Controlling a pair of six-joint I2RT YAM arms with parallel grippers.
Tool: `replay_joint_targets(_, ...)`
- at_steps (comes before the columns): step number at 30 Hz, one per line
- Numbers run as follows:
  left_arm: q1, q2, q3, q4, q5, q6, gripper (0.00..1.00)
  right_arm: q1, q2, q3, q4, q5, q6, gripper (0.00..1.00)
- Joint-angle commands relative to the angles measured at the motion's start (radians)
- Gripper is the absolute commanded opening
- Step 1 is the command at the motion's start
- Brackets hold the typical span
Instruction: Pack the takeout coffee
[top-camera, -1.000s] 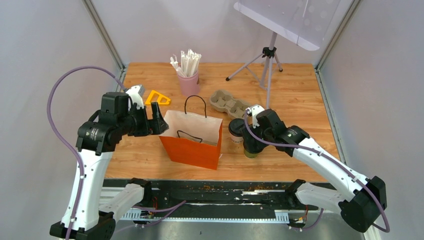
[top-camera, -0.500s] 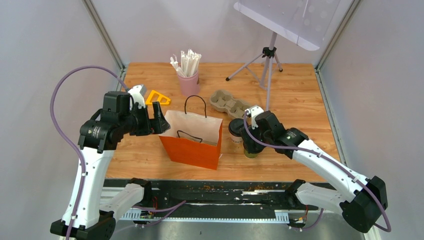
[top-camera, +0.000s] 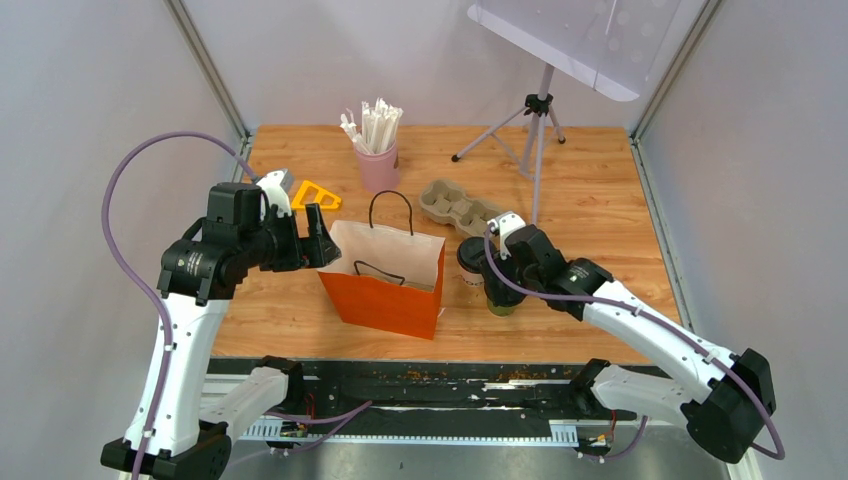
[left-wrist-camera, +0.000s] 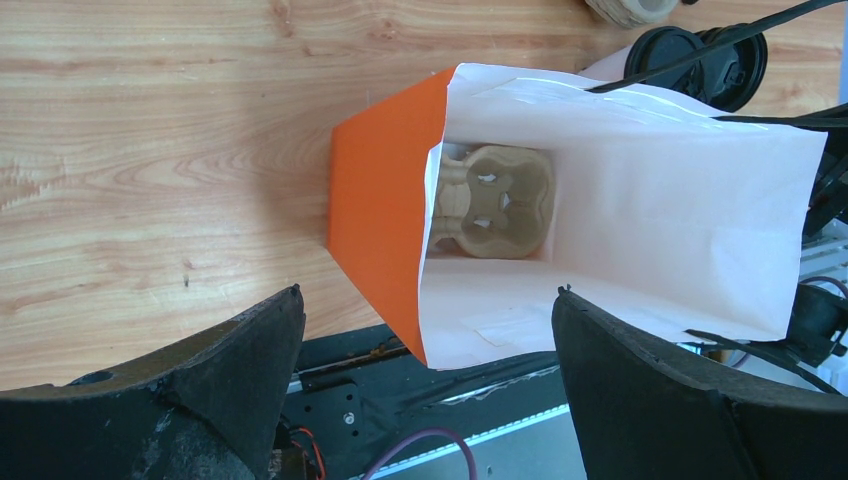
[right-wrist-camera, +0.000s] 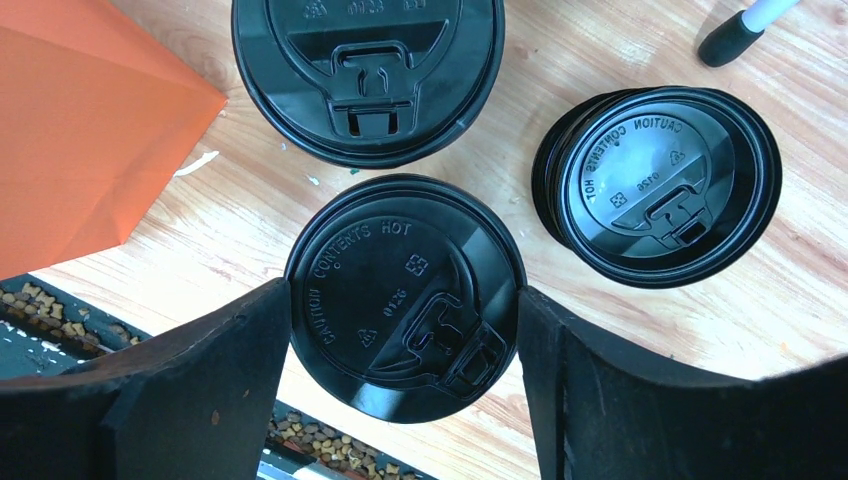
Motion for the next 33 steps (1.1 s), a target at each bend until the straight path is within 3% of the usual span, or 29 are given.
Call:
replay_joint_targets(1,0.004,-0.004,0.01,0.02,0.005,-0.001,1.0,0.015,-0.011,-0.017,0.017,0.057,0.025,0.74)
replay_joint_targets(11,0.003,-0.005,0.027,0.011,0.001,0.0,1.0,0.023,-0.046,-0.013,0.011,0.048,0.026,0.69)
replay_joint_targets(19,0.004,-0.004,0.031,0.002,-0.002,-0.002,1.0,0.024,-0.072,0.093,-0.094,0.013,0.023,0.68)
replay_joint_targets(27,0.004,0.0,0.034,0.009,0.007,-0.016,1.0,0.024,-0.089,0.235,-0.209,-0.02,0.047,0.66)
replay_joint_targets(33,0.004,0.008,0.066,0.001,0.003,-0.028,0.98,0.024,-0.049,0.455,-0.339,-0.041,0.067,0.64)
